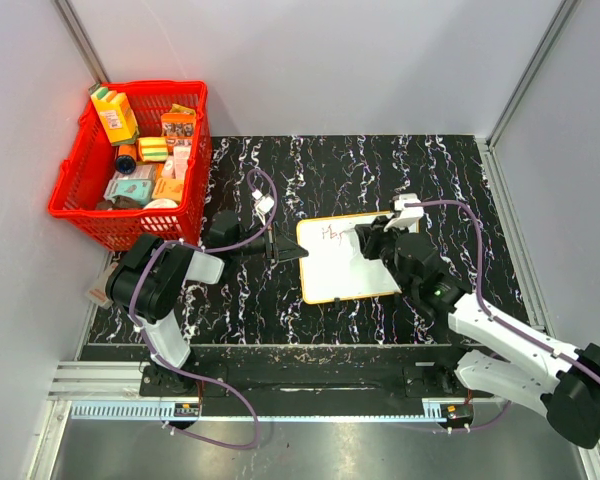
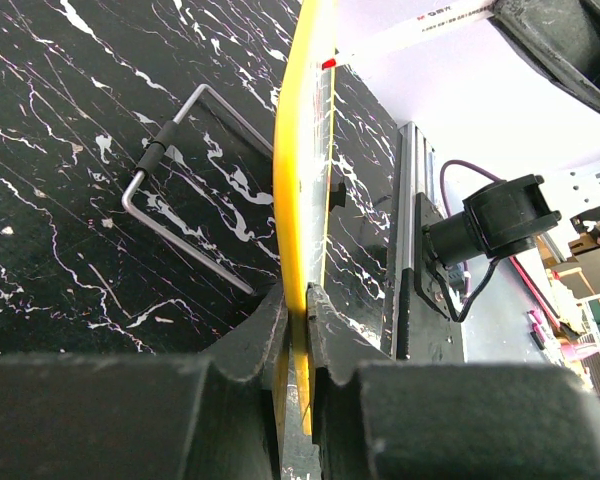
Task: Write a sentence on the whiteboard
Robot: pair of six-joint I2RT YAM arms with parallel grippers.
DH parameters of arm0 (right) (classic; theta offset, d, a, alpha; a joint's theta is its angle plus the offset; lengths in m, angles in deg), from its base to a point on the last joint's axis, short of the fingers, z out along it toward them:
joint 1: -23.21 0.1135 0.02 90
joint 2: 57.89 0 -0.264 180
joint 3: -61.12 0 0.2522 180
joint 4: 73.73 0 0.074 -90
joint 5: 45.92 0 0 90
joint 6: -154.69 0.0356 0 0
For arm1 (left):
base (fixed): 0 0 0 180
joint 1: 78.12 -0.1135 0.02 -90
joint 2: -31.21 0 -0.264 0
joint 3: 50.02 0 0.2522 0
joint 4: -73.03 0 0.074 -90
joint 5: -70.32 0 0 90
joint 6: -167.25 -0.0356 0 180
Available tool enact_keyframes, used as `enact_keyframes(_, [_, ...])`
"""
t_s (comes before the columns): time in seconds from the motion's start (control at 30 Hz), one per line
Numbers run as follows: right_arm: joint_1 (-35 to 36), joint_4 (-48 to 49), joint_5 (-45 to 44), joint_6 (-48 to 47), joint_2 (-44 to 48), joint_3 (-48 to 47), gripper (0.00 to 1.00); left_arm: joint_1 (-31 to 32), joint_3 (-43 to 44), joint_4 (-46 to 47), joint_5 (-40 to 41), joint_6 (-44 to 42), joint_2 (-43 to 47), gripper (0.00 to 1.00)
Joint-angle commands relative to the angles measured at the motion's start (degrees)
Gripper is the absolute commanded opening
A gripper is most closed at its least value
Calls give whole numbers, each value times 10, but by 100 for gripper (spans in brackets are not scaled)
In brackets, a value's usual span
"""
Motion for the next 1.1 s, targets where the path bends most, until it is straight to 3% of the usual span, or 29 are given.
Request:
enact_keyframes(0.0, [-8,13,-17,3,11,-6,0,4,1,57,-15,-20,1,0])
enact_keyframes(0.87, [-8,11,39,34,29,30,0,3,0,57,-14,-20,0,0])
enact_keyframes(1.07, [-8,5,24,36,87,32,0,4,-1,57,-14,-20,2,0])
